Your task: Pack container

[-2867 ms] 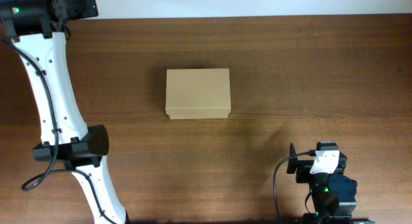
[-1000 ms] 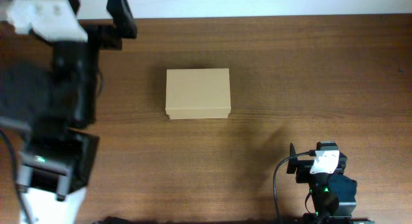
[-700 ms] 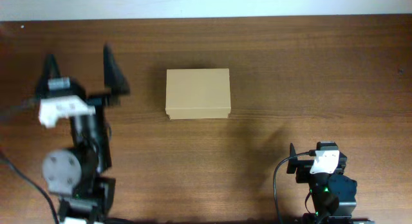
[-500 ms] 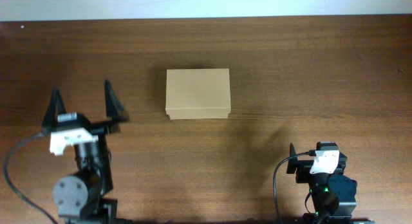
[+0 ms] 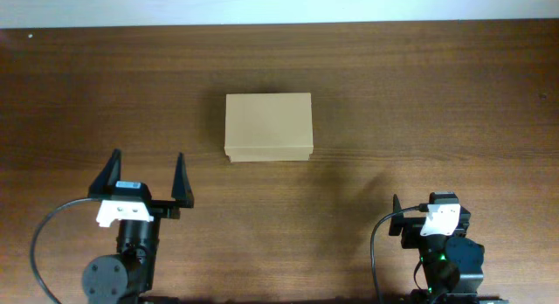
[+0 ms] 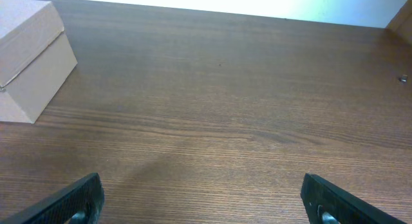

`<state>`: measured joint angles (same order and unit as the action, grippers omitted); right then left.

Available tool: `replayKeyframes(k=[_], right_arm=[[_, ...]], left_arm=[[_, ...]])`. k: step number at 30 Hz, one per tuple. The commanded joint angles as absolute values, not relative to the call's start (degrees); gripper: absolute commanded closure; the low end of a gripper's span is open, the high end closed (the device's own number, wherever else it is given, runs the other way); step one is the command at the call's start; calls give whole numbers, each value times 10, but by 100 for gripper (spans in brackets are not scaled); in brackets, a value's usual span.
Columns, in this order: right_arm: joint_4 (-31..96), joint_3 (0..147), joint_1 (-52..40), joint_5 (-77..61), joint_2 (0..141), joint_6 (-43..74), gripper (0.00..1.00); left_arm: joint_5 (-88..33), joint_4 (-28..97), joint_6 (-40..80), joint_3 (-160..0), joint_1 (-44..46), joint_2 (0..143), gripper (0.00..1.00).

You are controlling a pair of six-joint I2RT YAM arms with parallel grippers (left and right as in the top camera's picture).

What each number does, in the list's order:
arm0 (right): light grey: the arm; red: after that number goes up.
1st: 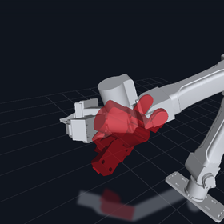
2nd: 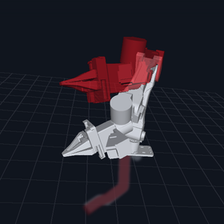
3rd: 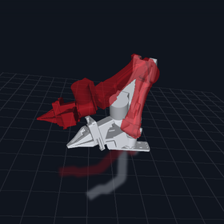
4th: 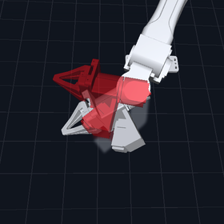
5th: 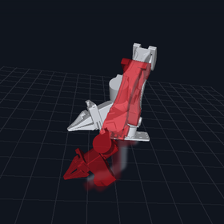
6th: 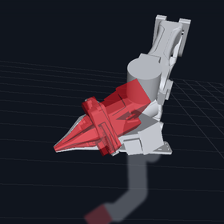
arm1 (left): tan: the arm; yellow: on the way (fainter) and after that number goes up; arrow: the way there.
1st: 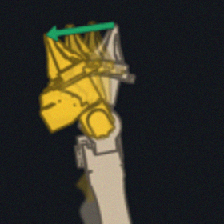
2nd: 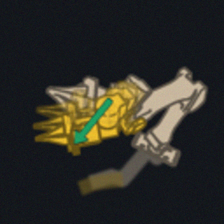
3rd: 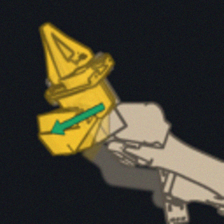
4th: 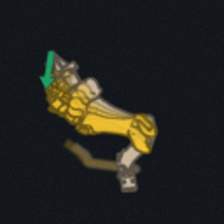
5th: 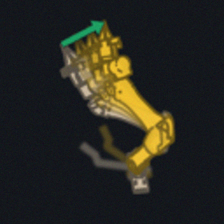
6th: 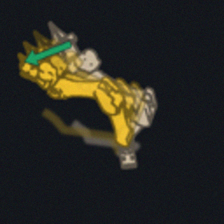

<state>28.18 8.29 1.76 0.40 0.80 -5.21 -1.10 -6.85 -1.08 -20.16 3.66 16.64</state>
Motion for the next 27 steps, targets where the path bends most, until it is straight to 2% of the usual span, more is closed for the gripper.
replayKeyframes(k=[1, 5, 9, 23, 27], right_arm=[[280, 78, 14, 3, 2, -56, 1], [280, 78, 14, 3, 2, -56, 1], [280, 78, 14, 3, 2, -56, 1], [280, 78, 14, 3, 2, -56, 1], [280, 78, 14, 3, 2, -56, 1]], left_arm=[[-54, -116, -9, -152, 33, 142, 0], [-54, -210, -6, -79, 34, 99, 0], [-54, -249, 21, -22, 34, 48, 0], [4, -143, 21, -5, 11, 10, 0], [4, -79, 21, -5, 11, 10, 0]])
